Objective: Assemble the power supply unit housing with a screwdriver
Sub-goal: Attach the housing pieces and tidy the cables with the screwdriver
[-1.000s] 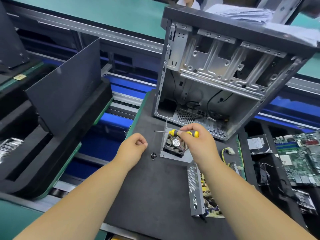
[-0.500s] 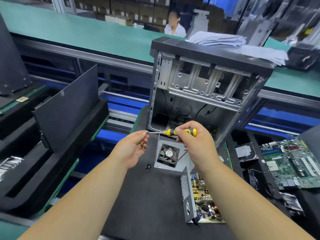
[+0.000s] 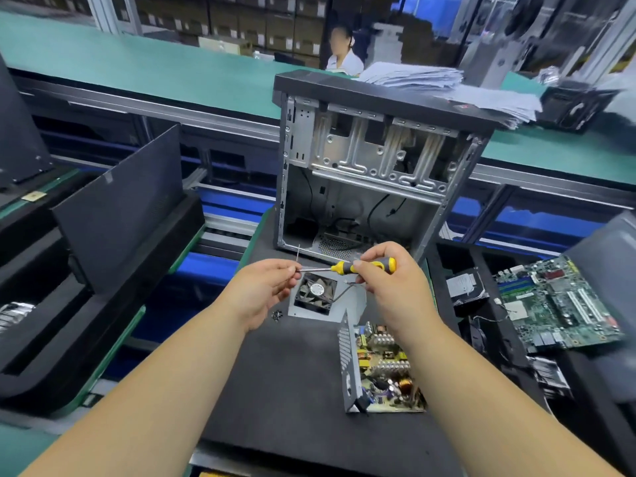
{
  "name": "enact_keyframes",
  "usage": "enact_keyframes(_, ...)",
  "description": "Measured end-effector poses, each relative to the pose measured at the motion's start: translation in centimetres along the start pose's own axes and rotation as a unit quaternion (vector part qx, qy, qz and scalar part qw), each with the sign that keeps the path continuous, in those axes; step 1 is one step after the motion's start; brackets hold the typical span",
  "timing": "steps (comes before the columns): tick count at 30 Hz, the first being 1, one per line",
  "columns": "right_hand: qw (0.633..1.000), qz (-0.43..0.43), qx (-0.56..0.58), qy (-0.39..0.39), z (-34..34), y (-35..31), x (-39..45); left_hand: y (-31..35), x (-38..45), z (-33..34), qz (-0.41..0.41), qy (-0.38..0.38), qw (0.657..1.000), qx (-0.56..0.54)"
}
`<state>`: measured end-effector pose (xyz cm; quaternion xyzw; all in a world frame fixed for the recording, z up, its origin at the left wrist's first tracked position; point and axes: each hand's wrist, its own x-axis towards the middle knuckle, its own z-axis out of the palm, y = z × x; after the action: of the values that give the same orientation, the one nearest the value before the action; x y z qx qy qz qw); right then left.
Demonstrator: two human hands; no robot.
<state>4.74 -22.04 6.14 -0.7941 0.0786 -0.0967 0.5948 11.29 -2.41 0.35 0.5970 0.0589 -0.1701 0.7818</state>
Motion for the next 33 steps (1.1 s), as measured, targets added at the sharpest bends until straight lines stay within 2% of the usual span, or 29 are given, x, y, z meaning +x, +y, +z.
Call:
enact_keyframes(7, 1.0, 0.007, 0.0, 0.003, -6.7, 2.2, -4.4, -2.9, -3.9, 5.7, -0.017, -0.008, 0.997, 0.072)
enact_keyframes(13, 1.0, 0.004, 0.01, 0.003, -12.0, 3.3, -8.5, -5.2, -7.7, 10.0, -0.038, -0.01, 0.998, 0.045)
enact_keyframes(16, 1.0, 0.001, 0.009, -0.011, -13.8, 3.7, -10.1, -5.9, -9.4, 11.1, 0.0, -0.01, 0.997, 0.079)
enact_keyframes(23, 0.995, 0.029, 0.085, 0.031, -16.1, 4.8, -12.0, -6.8, -12.0, 13.1, 0.111, -0.069, 0.975, 0.178)
enact_keyframes(27, 0.993, 0.023, 0.109, 0.038, -16.6, 5.6, -12.3, -7.6, -11.8, 14.3, 0.123, -0.092, 0.962, 0.225)
enact_keyframes(33, 0.992, 0.039, 0.095, 0.078, -17.1, 8.2, -12.6, -9.8, -10.4, 14.7, 0.101, -0.124, 0.962, 0.221)
